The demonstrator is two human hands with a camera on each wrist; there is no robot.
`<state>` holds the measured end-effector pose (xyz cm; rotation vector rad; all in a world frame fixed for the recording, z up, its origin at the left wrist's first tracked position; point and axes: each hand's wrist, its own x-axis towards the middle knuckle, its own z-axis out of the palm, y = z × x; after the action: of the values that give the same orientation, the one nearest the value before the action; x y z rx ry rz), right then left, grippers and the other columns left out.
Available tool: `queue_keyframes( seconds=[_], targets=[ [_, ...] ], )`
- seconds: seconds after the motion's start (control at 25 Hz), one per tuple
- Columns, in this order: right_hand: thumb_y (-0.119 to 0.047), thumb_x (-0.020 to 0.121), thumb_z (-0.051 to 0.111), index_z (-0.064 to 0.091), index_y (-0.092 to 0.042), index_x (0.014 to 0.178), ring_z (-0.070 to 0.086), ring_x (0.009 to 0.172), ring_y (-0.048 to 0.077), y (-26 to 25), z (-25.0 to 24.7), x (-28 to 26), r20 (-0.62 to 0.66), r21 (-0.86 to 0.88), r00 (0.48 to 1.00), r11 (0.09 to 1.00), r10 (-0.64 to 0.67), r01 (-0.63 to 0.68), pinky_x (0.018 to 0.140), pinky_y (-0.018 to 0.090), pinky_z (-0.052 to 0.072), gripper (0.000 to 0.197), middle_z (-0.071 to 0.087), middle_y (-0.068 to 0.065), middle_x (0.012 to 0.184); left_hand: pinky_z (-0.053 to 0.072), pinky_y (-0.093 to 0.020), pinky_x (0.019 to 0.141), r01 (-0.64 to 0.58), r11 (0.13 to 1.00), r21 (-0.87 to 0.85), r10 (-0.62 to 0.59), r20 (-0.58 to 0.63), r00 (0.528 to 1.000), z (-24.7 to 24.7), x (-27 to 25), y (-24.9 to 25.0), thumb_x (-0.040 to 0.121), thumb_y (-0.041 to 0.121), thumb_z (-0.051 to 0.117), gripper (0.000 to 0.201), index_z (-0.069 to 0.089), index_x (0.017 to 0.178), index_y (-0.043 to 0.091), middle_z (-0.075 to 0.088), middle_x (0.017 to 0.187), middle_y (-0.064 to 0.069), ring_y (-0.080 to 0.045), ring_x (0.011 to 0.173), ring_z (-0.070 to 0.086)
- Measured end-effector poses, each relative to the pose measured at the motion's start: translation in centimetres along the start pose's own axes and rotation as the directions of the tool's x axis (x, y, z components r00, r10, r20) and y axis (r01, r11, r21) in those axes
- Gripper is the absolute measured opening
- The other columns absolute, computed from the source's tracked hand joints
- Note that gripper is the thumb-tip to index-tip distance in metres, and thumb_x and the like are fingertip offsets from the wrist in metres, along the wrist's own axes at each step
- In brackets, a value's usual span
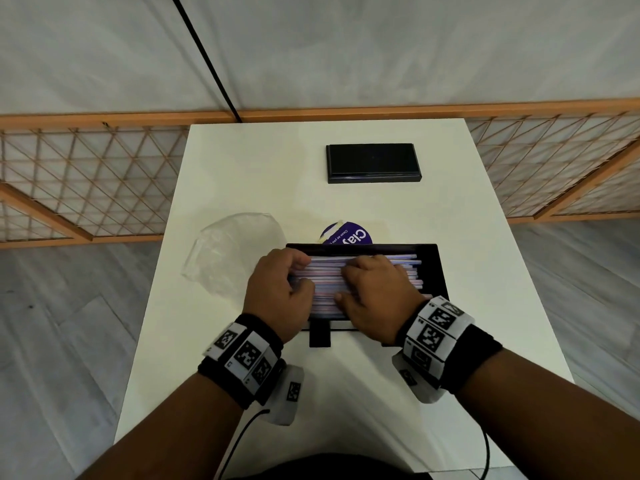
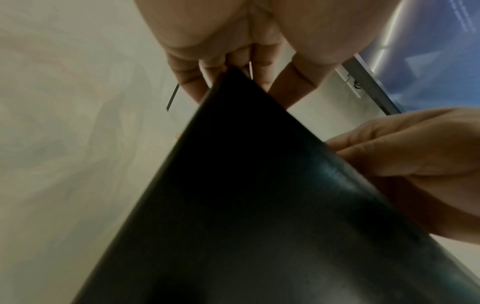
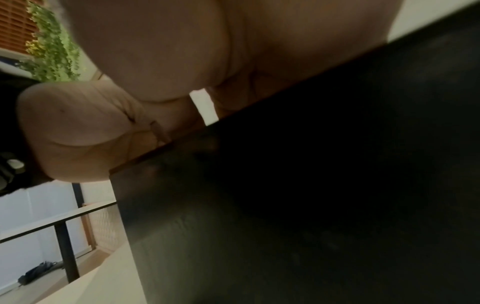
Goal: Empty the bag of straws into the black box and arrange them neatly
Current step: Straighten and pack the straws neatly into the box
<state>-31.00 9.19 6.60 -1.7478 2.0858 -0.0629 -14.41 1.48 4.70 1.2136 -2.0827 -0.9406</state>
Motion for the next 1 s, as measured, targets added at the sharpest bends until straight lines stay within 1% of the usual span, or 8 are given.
queue_keyframes(
  seconds=[0.24, 0.44, 0.52, 0.56, 0.64, 0.72, 0.8, 1.0],
  targets=[
    [-0.045, 0.082, 0.058, 0.06, -0.013, 0.119, 0.052, 0.114, 0.029, 0.5, -0.3, 0.3, -0.091, 0.171, 0.996, 0.985, -0.014, 0.03, 0.096, 0.039, 0.043, 0.049, 0.058, 0.005, 0.12, 0.048, -0.028, 0.076, 0.016, 0.999, -0.048, -0.016, -0.006, 1.0, 0.1, 0.3, 0.2, 0.074, 0.019, 0.056, 0.026, 0.064, 0.098, 0.016, 0.06, 0.094, 0.007, -0.017, 0.09, 0.06],
    [-0.028, 0.081, 0.071, 0.065, -0.017, 0.117, 0.061, 0.103, 0.017, 0.6, -2.2, 0.5, -0.083, 0.404, 0.988, 0.911, 0.13, -0.086, 0.09, 0.021, 0.043, 0.039, 0.066, 0.0, 0.111, 0.049, -0.027, 0.077, -0.006, 1.0, -0.007, 0.006, -0.019, 1.0, -0.3, 0.1, 0.5, 0.075, 0.019, 0.057, 0.024, 0.065, 0.097, 0.015, 0.062, 0.092, 0.007, -0.013, 0.085, 0.059],
    [-0.02, 0.08, 0.074, 0.067, -0.016, 0.106, 0.066, 0.087, 0.016, 0.8, -2.3, 0.7, -0.03, 0.628, 0.961, 0.753, 0.276, -0.197, 0.081, 0.025, 0.052, 0.027, 0.07, 0.0, 0.097, 0.046, -0.013, 0.073, 0.037, 0.999, -0.034, -0.038, -0.046, 0.998, -0.7, 0.4, 1.4, 0.077, 0.021, 0.058, 0.019, 0.063, 0.095, 0.019, 0.063, 0.086, 0.011, -0.003, 0.076, 0.059],
    [-0.014, 0.081, 0.074, 0.067, -0.013, 0.099, 0.067, 0.077, 0.019, 0.9, -2.4, 0.9, 0.042, 0.795, 0.929, 0.552, 0.367, -0.254, 0.071, 0.028, 0.056, 0.019, 0.071, 0.005, 0.091, 0.046, -0.012, 0.068, 0.122, 0.985, -0.125, -0.129, -0.043, 0.991, -0.9, 0.8, 2.0, 0.078, 0.021, 0.06, 0.014, 0.062, 0.093, 0.021, 0.064, 0.082, 0.011, -0.002, 0.069, 0.06],
    [-0.007, 0.087, 0.065, 0.062, -0.008, 0.088, 0.064, 0.065, 0.024, 0.7, -2.6, 1.1, 0.309, 0.936, 0.86, 0.031, 0.405, -0.351, 0.058, 0.029, 0.054, 0.003, 0.066, 0.014, 0.083, 0.05, -0.025, 0.054, 0.416, 0.768, -0.487, -0.422, 0.104, 0.901, -1.3, 1.9, 3.7, 0.087, 0.014, 0.061, 0.002, 0.06, 0.089, 0.015, 0.065, 0.074, -0.002, -0.009, 0.054, 0.06],
    [-0.009, 0.09, 0.057, 0.06, -0.007, 0.085, 0.065, 0.067, 0.025, 1.0, -2.6, 1.3, 0.469, 0.882, 0.82, -0.231, 0.33, -0.411, 0.065, 0.035, 0.053, 0.006, 0.063, 0.013, 0.081, 0.05, -0.026, 0.046, 0.668, 0.365, -0.648, -0.574, 0.409, 0.71, -1.7, 2.7, 5.1, 0.095, 0.016, 0.054, 0.011, 0.059, 0.09, 0.007, 0.063, 0.071, -0.013, -0.018, 0.047, 0.06],
    [-0.012, 0.089, 0.055, 0.061, -0.008, 0.088, 0.068, 0.073, 0.027, 1.5, -2.3, 1.4, 0.51, 0.851, 0.812, -0.303, 0.283, -0.429, 0.07, 0.038, 0.055, 0.007, 0.065, 0.012, 0.084, 0.052, -0.028, 0.051, 0.789, 0.246, -0.564, -0.562, 0.58, 0.59, -1.7, 3.0, 5.8, 0.098, 0.028, 0.051, 0.023, 0.058, 0.097, 0.007, 0.065, 0.072, -0.012, -0.021, 0.05, 0.063],
    [-0.017, 0.087, 0.056, 0.061, -0.012, 0.096, 0.07, 0.095, 0.035, 2.1, -1.9, 1.5, 0.516, 0.844, 0.819, -0.31, 0.25, -0.438, 0.07, 0.039, 0.056, 0.011, 0.063, 0.012, 0.1, 0.049, -0.032, 0.064, 0.864, 0.361, -0.351, -0.563, 0.657, 0.502, 0.2, 3.2, 5.8, 0.095, 0.05, 0.053, 0.039, 0.057, 0.104, 0.012, 0.068, 0.079, -0.008, -0.024, 0.062, 0.065]
  ],
)
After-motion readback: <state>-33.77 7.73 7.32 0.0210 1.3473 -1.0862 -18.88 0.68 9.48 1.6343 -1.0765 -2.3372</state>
